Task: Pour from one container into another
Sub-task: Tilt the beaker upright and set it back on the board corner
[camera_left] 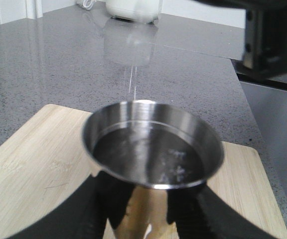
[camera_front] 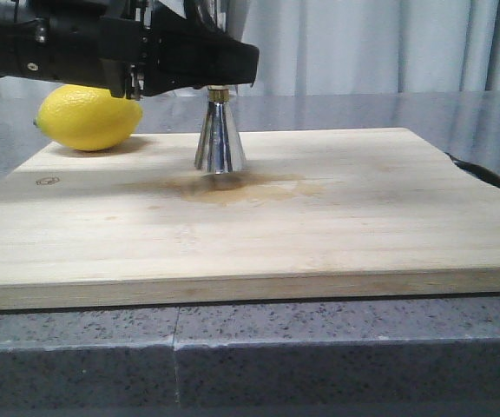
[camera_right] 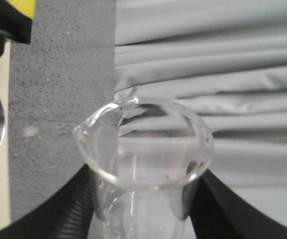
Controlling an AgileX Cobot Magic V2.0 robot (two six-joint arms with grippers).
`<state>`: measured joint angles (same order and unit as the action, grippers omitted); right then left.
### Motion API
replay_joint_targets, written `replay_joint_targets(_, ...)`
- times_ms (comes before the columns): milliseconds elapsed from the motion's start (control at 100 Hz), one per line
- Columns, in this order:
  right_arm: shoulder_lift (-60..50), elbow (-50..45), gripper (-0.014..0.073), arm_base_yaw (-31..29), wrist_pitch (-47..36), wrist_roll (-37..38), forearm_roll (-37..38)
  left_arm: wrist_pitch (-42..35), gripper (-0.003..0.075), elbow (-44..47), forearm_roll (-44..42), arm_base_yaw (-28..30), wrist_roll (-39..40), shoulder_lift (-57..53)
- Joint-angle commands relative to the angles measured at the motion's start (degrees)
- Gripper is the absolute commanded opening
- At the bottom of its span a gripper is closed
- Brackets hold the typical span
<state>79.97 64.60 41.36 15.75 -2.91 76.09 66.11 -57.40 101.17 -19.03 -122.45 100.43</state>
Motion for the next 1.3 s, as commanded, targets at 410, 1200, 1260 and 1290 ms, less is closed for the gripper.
replay_joint_targets(410,-4.81,1.23,0.0295,-9.43,8.47,39.55,-11.84,5.95,0.0259,-1.67,4.77,-0.37,0.5,-2.28)
replay_joint_targets(1200,-0.24,-22.99,0.0295,-36.28,-47.73,41.0,-26.71,5.95,0.0259,-1.67,4.77,-0.37,0.5,-2.28)
replay_joint_targets(1260,1.91,-22.99,0.0295,-36.86,-52.03,40.9,-26.35,5.95,0.0259,-1.67,4.77,-0.37,0.5,-2.28)
replay_joint_targets(1290,2.84,-22.99,0.0295,-37.09,-53.72,40.22,-26.35,5.95,0.0259,-1.67,4.77,-0.37,0.5,-2.28)
